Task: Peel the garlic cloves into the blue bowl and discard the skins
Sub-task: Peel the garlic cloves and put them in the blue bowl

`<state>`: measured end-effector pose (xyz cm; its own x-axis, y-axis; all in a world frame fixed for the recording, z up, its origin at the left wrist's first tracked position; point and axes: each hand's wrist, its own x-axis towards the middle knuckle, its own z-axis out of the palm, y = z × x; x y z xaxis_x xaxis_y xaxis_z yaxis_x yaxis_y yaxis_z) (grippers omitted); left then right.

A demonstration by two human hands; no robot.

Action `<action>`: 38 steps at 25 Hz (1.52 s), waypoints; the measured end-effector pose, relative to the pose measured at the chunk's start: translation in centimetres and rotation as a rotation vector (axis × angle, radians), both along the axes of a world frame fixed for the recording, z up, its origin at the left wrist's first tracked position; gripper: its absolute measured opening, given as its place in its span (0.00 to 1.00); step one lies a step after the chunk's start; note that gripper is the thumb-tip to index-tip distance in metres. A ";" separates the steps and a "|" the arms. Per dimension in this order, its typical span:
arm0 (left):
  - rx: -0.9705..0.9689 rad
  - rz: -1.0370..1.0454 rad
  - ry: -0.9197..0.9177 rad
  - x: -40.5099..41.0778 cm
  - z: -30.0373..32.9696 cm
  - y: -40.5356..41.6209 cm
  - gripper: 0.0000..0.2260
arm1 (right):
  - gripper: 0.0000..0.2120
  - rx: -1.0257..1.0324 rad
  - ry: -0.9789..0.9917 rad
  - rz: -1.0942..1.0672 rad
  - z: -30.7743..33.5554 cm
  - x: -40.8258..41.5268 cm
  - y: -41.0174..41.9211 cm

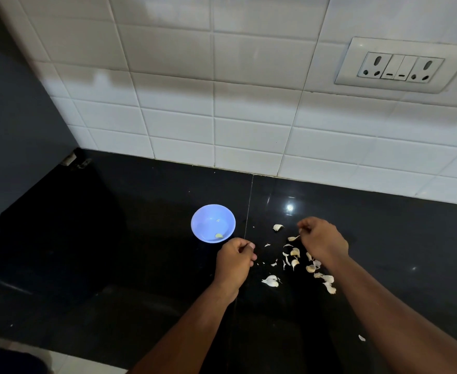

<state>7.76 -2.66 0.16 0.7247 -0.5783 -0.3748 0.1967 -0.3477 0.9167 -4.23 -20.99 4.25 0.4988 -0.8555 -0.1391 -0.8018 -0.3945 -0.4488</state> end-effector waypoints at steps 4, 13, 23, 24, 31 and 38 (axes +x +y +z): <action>-0.001 -0.015 -0.001 -0.4 0.1 -0.8 0.06 | 0.13 -0.136 0.246 0.216 -0.9 0.2 0.1; -0.057 -0.026 0.043 -1.2 0.7 -1.7 0.06 | 0.07 0.172 -0.085 0.342 -1.2 1.1 0.8; -0.300 0.214 0.505 -2.1 1.9 -3.9 0.03 | 0.07 0.819 -0.598 0.239 -0.2 0.5 1.6; -0.312 0.237 0.529 -2.2 2.0 -4.0 0.03 | 0.08 0.836 -0.597 0.255 -0.2 0.3 1.4; -0.379 0.323 0.664 -2.6 2.1 -4.3 0.02 | 0.06 0.846 -0.533 0.271 0.2 1.1 0.7; -0.173 0.270 0.497 -0.2 1.6 -3.2 0.03 | 0.02 0.562 -0.278 0.289 -0.3 3.7 1.8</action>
<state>7.53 -5.90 1.73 0.6164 -0.4804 -0.6239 0.6778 -0.0796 0.7309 -0.55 -19.18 3.99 0.7772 -0.5186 -0.3564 -0.5250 -0.2223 -0.8215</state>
